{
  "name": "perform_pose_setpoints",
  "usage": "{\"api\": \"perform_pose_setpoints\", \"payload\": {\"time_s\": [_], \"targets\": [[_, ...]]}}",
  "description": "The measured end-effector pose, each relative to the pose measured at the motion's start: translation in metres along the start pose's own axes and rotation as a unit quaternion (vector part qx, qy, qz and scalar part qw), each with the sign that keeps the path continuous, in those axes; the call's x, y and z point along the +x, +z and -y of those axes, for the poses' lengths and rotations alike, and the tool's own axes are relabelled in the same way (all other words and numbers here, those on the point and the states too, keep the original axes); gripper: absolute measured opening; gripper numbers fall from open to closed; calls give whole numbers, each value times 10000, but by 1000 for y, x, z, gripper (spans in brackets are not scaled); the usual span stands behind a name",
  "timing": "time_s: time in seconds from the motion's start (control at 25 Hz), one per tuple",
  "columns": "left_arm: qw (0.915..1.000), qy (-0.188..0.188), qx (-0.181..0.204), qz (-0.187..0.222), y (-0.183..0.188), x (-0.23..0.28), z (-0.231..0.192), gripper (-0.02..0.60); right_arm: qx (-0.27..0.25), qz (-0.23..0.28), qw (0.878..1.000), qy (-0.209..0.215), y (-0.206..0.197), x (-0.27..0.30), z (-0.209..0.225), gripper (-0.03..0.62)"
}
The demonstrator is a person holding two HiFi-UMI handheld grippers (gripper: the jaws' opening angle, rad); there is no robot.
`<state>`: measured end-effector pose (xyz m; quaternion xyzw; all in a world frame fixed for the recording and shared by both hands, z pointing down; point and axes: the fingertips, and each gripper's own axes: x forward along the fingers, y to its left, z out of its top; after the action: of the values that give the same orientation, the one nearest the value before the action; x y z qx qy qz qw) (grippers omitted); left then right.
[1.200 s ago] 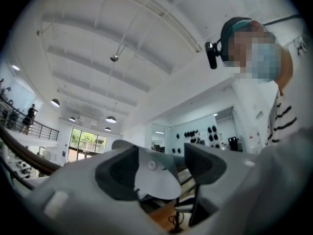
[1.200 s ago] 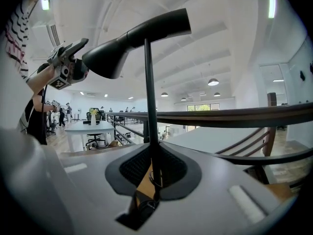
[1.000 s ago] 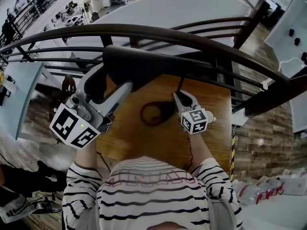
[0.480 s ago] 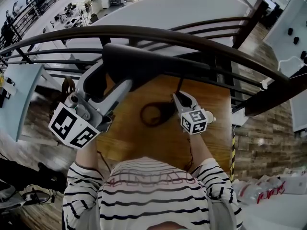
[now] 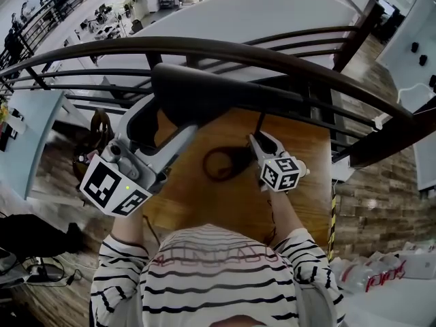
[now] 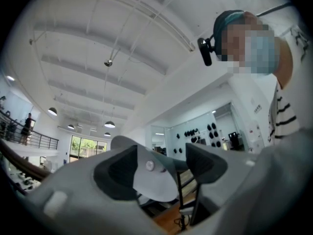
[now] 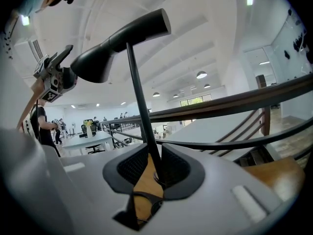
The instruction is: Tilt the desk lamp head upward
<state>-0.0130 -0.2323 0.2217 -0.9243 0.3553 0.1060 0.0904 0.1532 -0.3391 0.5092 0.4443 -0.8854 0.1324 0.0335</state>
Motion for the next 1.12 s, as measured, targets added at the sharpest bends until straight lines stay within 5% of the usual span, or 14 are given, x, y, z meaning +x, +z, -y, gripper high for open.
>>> {"api": "perform_pose_setpoints", "payload": {"time_s": [0.48, 1.12], "targets": [[9993, 221, -276, -148, -27, -31, -10, 311, -3, -19, 9998, -204, 0, -20, -17, 144], [9897, 439, -841, -1071, -157, -72, -13, 294, 192, -259, 9982, -497, -49, -49, -62, 96]]}}
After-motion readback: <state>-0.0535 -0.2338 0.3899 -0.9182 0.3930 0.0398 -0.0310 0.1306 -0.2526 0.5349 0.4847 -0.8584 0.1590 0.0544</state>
